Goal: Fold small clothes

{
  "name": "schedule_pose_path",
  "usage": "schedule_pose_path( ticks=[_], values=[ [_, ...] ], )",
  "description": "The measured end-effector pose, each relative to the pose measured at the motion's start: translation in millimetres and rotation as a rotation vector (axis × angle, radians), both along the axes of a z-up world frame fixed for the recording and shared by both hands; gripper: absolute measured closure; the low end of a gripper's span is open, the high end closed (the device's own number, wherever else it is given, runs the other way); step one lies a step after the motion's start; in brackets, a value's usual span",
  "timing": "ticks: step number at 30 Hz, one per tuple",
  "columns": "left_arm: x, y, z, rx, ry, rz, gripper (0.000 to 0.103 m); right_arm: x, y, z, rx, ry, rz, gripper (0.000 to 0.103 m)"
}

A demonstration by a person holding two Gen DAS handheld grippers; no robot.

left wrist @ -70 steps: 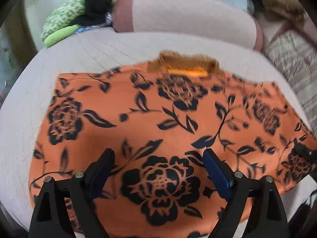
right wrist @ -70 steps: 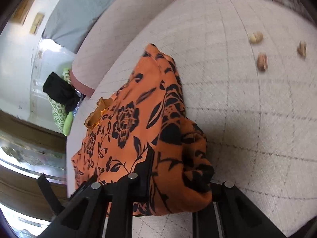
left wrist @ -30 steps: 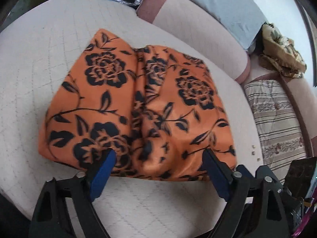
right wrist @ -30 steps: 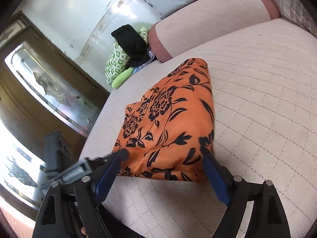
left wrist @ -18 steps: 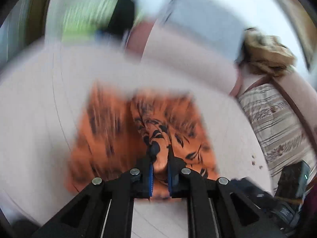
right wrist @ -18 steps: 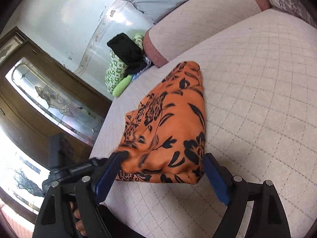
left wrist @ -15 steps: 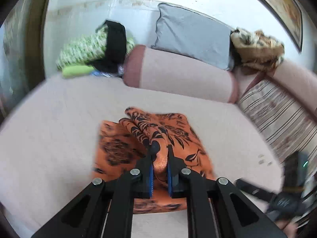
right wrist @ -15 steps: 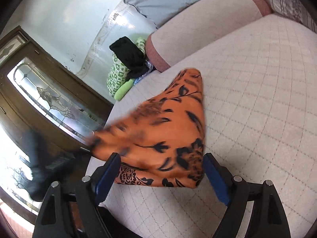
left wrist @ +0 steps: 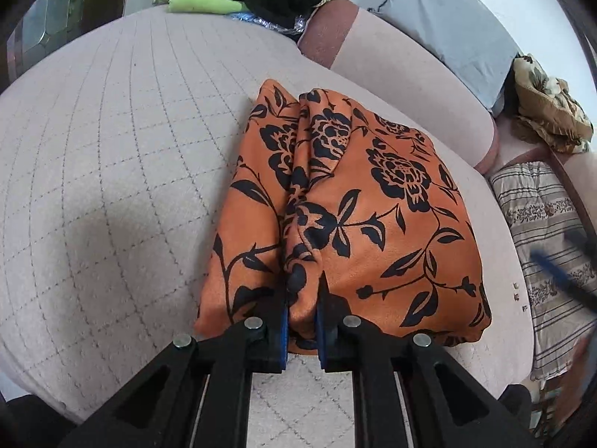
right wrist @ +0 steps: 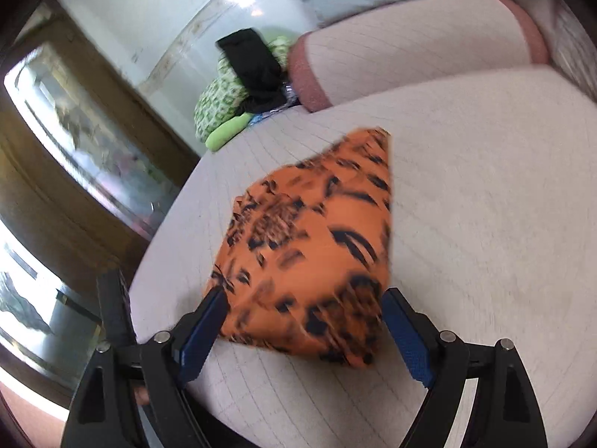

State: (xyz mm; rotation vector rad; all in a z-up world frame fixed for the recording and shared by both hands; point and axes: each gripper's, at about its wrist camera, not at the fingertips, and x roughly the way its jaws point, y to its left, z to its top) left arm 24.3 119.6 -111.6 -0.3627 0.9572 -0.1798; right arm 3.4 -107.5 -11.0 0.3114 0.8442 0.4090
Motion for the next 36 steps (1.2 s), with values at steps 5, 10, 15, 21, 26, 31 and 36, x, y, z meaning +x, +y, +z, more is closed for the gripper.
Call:
schedule_pose_path(
  ticks=[5, 10, 15, 21, 26, 31, 36],
  values=[
    [-8, -4, 3, 0.079, -0.048, -0.023, 0.091, 91, 92, 27, -0.115, 0.174, 0.157, 0.011],
    [-10, -9, 4, 0.131, -0.078, -0.040, 0.091, 170, 181, -7, -0.332, 0.356, 0.174, 0.013],
    [-12, -6, 6, 0.129, -0.081, -0.045, 0.091, 203, 217, -50, -0.595, 0.469, 0.138, 0.024],
    [-14, -9, 14, 0.140, -0.118, -0.045, 0.091, 200, 206, -55, -0.646, 0.477, 0.112, 0.065],
    [-43, -16, 44, 0.253, -0.302, -0.034, 0.091, 185, 178, -21, -0.456, 0.375, 0.102, 0.092],
    [-57, -11, 49, 0.302, -0.335, -0.024, 0.092, 164, 177, 16, -0.285, 0.284, 0.151, 0.094],
    [-43, -8, 35, 0.271, -0.235, -0.035, 0.093, 164, 206, -15, -0.583, 0.323, 0.165, 0.074]
  ],
)
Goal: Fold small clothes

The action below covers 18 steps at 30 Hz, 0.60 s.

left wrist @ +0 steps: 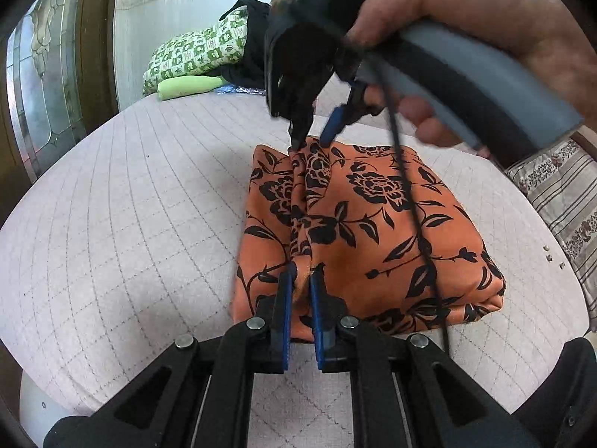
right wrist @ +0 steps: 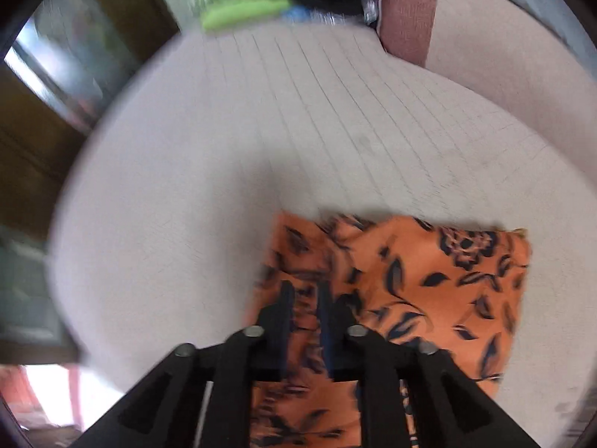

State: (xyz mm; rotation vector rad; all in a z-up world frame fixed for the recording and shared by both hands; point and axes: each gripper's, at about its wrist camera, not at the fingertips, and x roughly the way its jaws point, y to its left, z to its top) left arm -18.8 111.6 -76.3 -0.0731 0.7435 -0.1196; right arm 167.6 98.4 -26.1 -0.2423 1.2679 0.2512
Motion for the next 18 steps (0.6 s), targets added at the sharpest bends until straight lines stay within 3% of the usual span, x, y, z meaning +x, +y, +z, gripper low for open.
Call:
schedule_pose_path(
  ticks=[2, 3, 4, 5, 6, 8, 11, 14, 18],
  values=[
    [0, 0, 1, 0.003, 0.003, 0.000, 0.093, 2, 3, -6, -0.038, 0.003, -0.016, 0.073],
    [-1, 1, 1, 0.003, 0.004, 0.000, 0.093, 4, 6, -8, -0.045, 0.014, -0.025, 0.068],
    [-1, 0, 1, 0.001, 0.005, -0.002, 0.093, 5, 10, -9, -0.066, 0.020, -0.028, 0.057],
    [-1, 1, 2, -0.001, 0.006, -0.002, 0.093, 8, 16, -12, -0.109, 0.023, -0.029, 0.023],
    [-1, 1, 1, -0.003, 0.006, -0.002, 0.093, 13, 22, -14, -0.132, 0.013, -0.023, 0.018],
    [1, 3, 1, -0.007, 0.007, -0.001, 0.093, 16, 25, -17, -0.153, -0.004, -0.039, 0.018],
    [3, 3, -1, -0.018, 0.009, 0.001, 0.093, 27, 19, -32, -0.156, 0.061, -0.091, 0.022],
    [3, 3, -2, -0.023, 0.007, 0.001, 0.093, 33, 7, -51, -0.218, 0.102, -0.121, 0.040],
    [2, 3, -1, -0.012, -0.001, -0.005, 0.093, 36, 2, -55, -0.214, 0.115, -0.122, 0.039]
  ],
)
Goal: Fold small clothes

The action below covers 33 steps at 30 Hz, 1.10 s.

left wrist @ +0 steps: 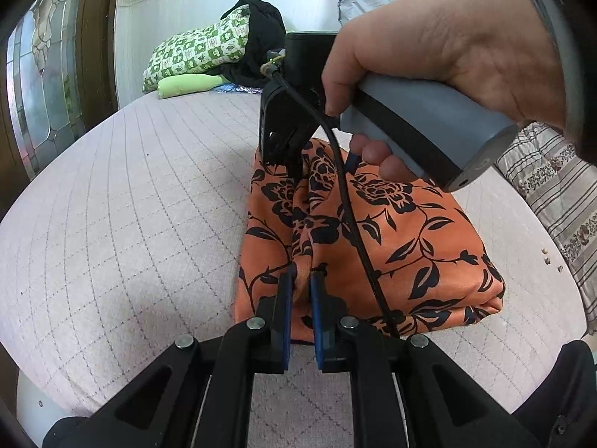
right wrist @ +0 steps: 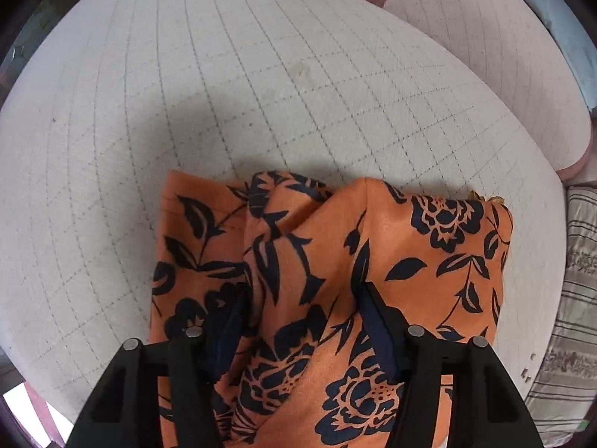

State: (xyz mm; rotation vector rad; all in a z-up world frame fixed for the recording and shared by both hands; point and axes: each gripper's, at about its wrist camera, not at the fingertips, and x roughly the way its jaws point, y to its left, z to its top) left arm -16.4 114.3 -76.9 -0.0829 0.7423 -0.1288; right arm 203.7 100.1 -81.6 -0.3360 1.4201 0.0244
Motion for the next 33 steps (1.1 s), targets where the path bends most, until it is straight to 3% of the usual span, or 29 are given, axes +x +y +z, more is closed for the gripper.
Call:
schedule_pose_path(
  ticks=[2, 3, 6, 8, 14, 16, 17, 19, 20, 21, 22, 26, 31, 33],
  values=[
    [-1, -1, 1, 0.006, -0.005, 0.000, 0.093, 2, 1, 0, -0.004, 0.002, 0.007, 0.043],
    [-1, -1, 1, 0.007, -0.007, 0.000, 0.093, 3, 2, 0, -0.002, -0.001, 0.011, 0.058],
    [-5, -1, 4, 0.007, -0.025, -0.001, 0.093, 2, -4, 10, 0.040, -0.029, 0.011, 0.077],
    [-9, -2, 9, 0.015, -0.053, -0.004, 0.094, 0, -16, 19, 0.096, -0.038, -0.001, 0.082],
    [-35, 2, 31, 0.038, -0.178, 0.023, 0.095, -14, -39, 63, 0.304, -0.124, -0.008, 0.085],
    [-38, 5, 29, 0.035, -0.163, 0.026, 0.095, -19, -35, 76, 0.356, -0.135, 0.019, 0.085],
    [-34, 7, 23, 0.017, -0.116, 0.025, 0.095, -19, -34, 76, 0.369, -0.129, 0.019, 0.085],
    [-22, 13, 6, -0.011, -0.011, 0.055, 0.095, -15, -30, 58, 0.373, -0.104, 0.019, 0.076],
    [-14, 18, -5, -0.016, 0.050, 0.081, 0.095, -14, -25, 47, 0.401, -0.080, 0.040, 0.064],
    [-9, 23, -12, -0.030, 0.099, 0.093, 0.094, -13, -22, 32, 0.455, -0.040, 0.061, 0.042],
    [-6, 31, -20, -0.065, 0.147, 0.118, 0.094, -21, -23, 28, 0.490, -0.043, 0.056, 0.037],
    [-6, 51, -22, -0.143, 0.170, 0.181, 0.094, -39, -42, 41, 0.620, -0.104, 0.043, 0.036],
    [-22, 54, 10, -0.150, 0.024, 0.183, 0.094, -85, -96, 67, 0.842, -0.149, 0.014, 0.036],
    [-24, 48, 23, -0.182, -0.011, 0.121, 0.082, -107, -125, 62, 0.920, -0.163, -0.020, 0.032]
  ],
)
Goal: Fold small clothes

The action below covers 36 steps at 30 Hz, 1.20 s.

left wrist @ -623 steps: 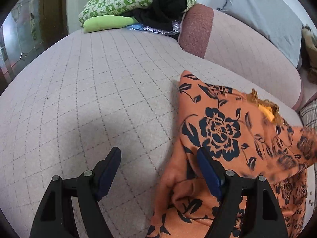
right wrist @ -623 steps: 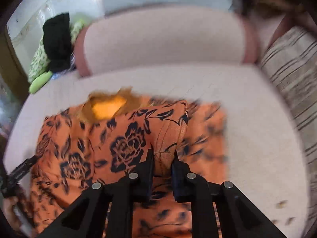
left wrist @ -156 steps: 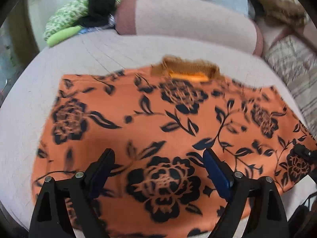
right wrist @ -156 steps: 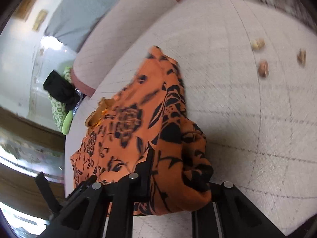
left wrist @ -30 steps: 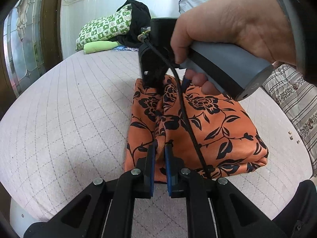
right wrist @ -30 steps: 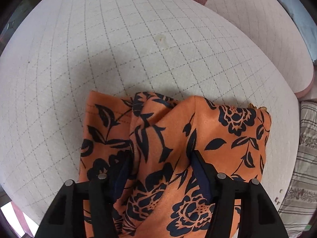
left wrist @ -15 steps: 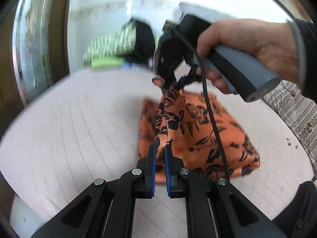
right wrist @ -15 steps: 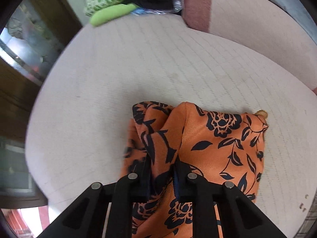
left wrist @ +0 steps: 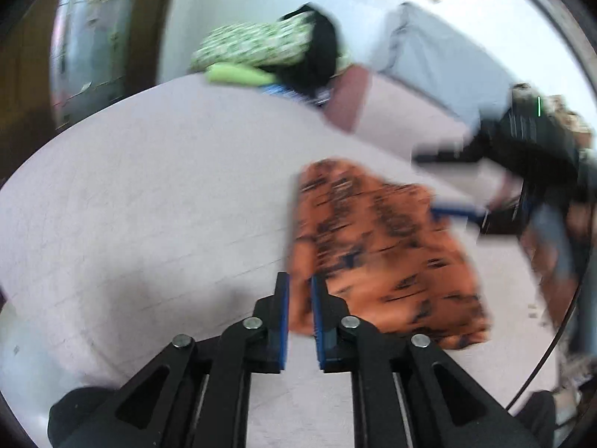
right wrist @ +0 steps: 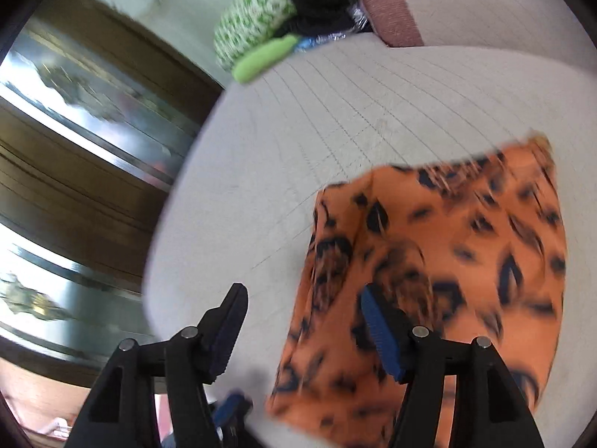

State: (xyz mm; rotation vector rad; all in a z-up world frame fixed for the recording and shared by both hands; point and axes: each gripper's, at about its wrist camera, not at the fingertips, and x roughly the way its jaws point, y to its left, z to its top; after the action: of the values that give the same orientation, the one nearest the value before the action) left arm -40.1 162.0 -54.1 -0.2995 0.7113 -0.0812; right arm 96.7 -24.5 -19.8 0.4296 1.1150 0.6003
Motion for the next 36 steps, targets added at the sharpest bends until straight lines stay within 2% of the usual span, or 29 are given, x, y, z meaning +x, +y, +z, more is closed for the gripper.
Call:
schedule_pose_path(
  ticks=[1, 2, 3, 5, 6, 7, 8, 9, 10, 13, 16, 19, 21, 23, 25, 26, 27, 28, 30, 32, 34, 35, 36],
  values=[
    [1, -7, 6, -0.006, -0.018, -0.034, 0.075, -17, -21, -6, 0.044, 0.006, -0.033, 0.032],
    [6, -14, 10, -0.013, -0.029, -0.069, 0.060, -26, -28, -16, 0.072, 0.012, -0.055, 0.030],
    [12, -23, 13, -0.018, -0.036, -0.108, 0.052, -37, -42, -26, 0.104, 0.026, -0.074, 0.028],
    [21, -38, 11, 0.014, -0.042, -0.136, 0.052, -56, -63, -49, 0.151, 0.068, -0.092, 0.027],
    [30, -46, 4, 0.065, -0.011, -0.127, 0.052, -60, -69, -60, 0.179, 0.086, -0.093, 0.027],
    [45, -50, -12, 0.140, 0.068, -0.098, 0.053, -64, -73, -71, 0.200, 0.106, -0.098, 0.027],
    [61, -47, -37, 0.193, 0.191, -0.049, 0.062, -69, -79, -78, 0.223, 0.113, -0.107, 0.027],
    [68, -39, -52, 0.163, 0.261, -0.037, 0.059, -74, -81, -81, 0.244, 0.104, -0.110, 0.027],
    [67, -28, -55, 0.090, 0.261, -0.026, 0.059, -79, -84, -81, 0.271, 0.091, -0.105, 0.027],
    [58, -36, -25, 0.160, 0.203, -0.011, 0.060, -94, -91, -82, 0.311, 0.075, -0.076, 0.027],
    [54, -41, 15, 0.157, 0.089, -0.020, 0.061, -98, -111, -72, 0.324, 0.028, -0.072, 0.027],
    [77, -54, 39, 0.110, 0.036, -0.096, 0.059, -85, -145, -60, 0.326, -0.036, -0.138, 0.022],
    [98, -74, 38, 0.148, 0.028, -0.162, 0.058, -69, -160, -68, 0.315, -0.020, -0.185, 0.018],
    [123, -84, 18, 0.196, 0.104, -0.177, 0.058, -47, -173, -84, 0.332, 0.035, -0.232, 0.017],
    [145, -80, -19, 0.311, 0.231, -0.084, 0.058, -26, -173, -102, 0.358, 0.100, -0.228, 0.018],
    [151, -74, -32, 0.308, 0.273, -0.061, 0.055, -19, -169, -108, 0.371, 0.124, -0.216, 0.018],
    [151, -66, -38, 0.269, 0.268, -0.049, 0.047, -13, -163, -115, 0.388, 0.166, -0.190, 0.018],
    [146, -61, -37, 0.277, 0.253, -0.032, 0.046, -4, -152, -128, 0.367, 0.230, -0.166, 0.019],
    [145, -64, -36, 0.315, 0.242, -0.039, 0.046, 2, -139, -135, 0.320, 0.231, -0.152, 0.057],
    [142, -65, -36, 0.334, 0.231, -0.044, 0.046, -4, -129, -114, 0.223, 0.148, -0.143, 0.064],
    [139, -68, -38, 0.330, 0.222, -0.043, 0.045, -13, -121, -98, 0.141, 0.079, -0.136, 0.065],
    [139, -68, -39, 0.331, 0.216, -0.044, 0.045, -13, -116, -104, 0.059, 0.074, -0.119, 0.065],
    [138, -69, -40, 0.339, 0.206, -0.043, 0.045, -11, -112, -112, 0.009, 0.083, -0.100, 0.060]
  ],
)
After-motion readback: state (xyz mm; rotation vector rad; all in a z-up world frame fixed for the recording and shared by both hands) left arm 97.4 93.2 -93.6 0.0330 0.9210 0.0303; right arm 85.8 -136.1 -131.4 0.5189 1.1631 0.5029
